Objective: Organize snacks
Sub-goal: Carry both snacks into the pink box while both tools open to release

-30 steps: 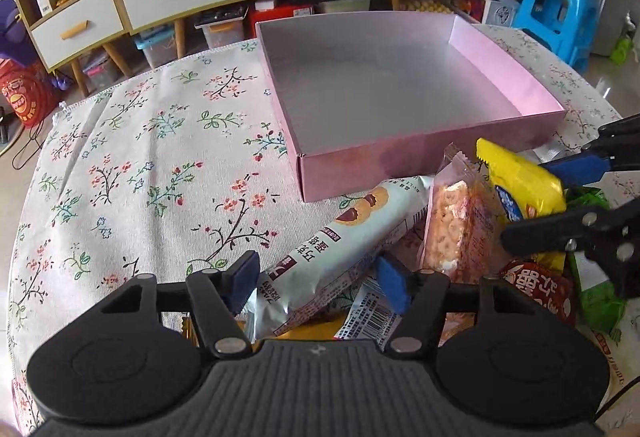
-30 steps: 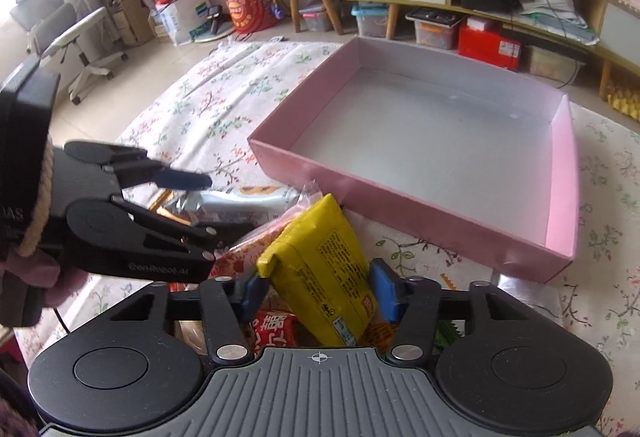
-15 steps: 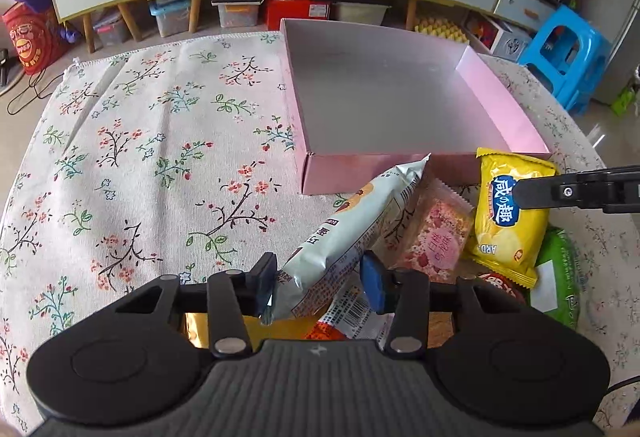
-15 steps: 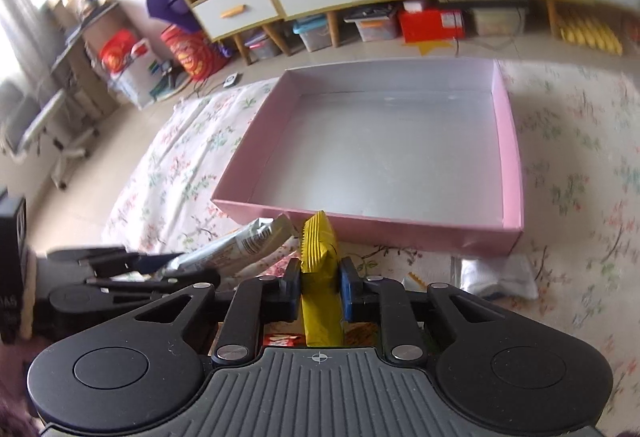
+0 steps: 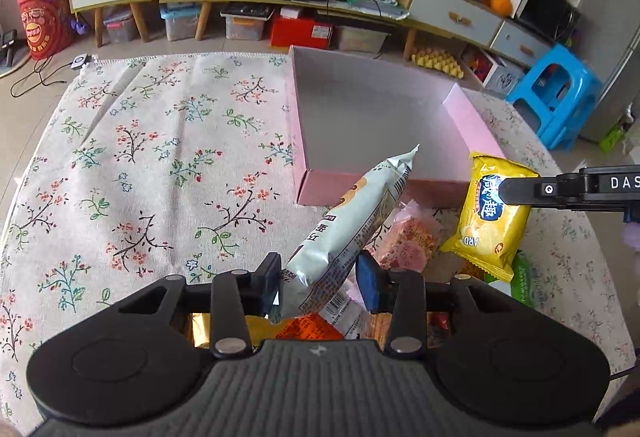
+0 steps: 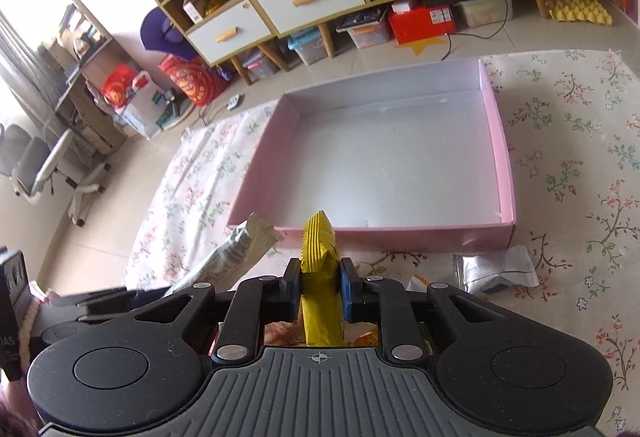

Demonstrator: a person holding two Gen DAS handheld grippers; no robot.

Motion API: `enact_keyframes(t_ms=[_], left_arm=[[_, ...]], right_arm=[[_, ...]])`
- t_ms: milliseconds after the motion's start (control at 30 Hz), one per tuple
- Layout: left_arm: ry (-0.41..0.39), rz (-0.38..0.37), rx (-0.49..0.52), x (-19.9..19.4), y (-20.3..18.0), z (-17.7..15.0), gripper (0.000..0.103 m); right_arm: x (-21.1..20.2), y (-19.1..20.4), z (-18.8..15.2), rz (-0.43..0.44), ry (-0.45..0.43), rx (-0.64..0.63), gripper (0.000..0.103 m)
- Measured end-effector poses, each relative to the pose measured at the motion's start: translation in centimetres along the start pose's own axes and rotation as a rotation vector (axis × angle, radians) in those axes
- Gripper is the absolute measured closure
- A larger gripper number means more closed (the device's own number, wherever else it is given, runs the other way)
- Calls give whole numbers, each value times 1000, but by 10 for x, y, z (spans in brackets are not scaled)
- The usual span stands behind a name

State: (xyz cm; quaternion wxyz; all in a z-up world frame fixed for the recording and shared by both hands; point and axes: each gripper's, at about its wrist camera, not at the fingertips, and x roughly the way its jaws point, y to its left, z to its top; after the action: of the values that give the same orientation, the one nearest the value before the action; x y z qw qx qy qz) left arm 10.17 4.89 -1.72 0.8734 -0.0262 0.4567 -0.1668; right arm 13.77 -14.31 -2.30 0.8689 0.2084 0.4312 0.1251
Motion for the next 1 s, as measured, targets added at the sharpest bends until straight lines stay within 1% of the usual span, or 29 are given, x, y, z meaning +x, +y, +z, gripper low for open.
enact_keyframes(t_ms=[200,300,400,467,567,633,767,1000], left_arm=[[-59,-1,-35,-2,-4,9,66],[-86,1,-51,3,-9,17,66],[-97,15,-64,13,-17,30,66],[-107,26,-56,21,-23,40,66],[-125,50,-3,37,-35,57,66],[-131,56,14,47,-39,65,66],[-121,63,33,68,-41,73,66],[-70,107,93,83,-41,65,66]], right_arm=[[-12,-10,13,21,-66,68,84],[-14,-18,20,19,-114,116,84],[-12,-33,28,13,-160,177,84],[-10,-46,32,14,-181,233,84],[-6,-65,35,22,-220,311,84],[-3,-77,36,16,-241,348,84],[4,-89,35,-10,-241,368,84],[12,-89,33,-29,-227,347,84]])
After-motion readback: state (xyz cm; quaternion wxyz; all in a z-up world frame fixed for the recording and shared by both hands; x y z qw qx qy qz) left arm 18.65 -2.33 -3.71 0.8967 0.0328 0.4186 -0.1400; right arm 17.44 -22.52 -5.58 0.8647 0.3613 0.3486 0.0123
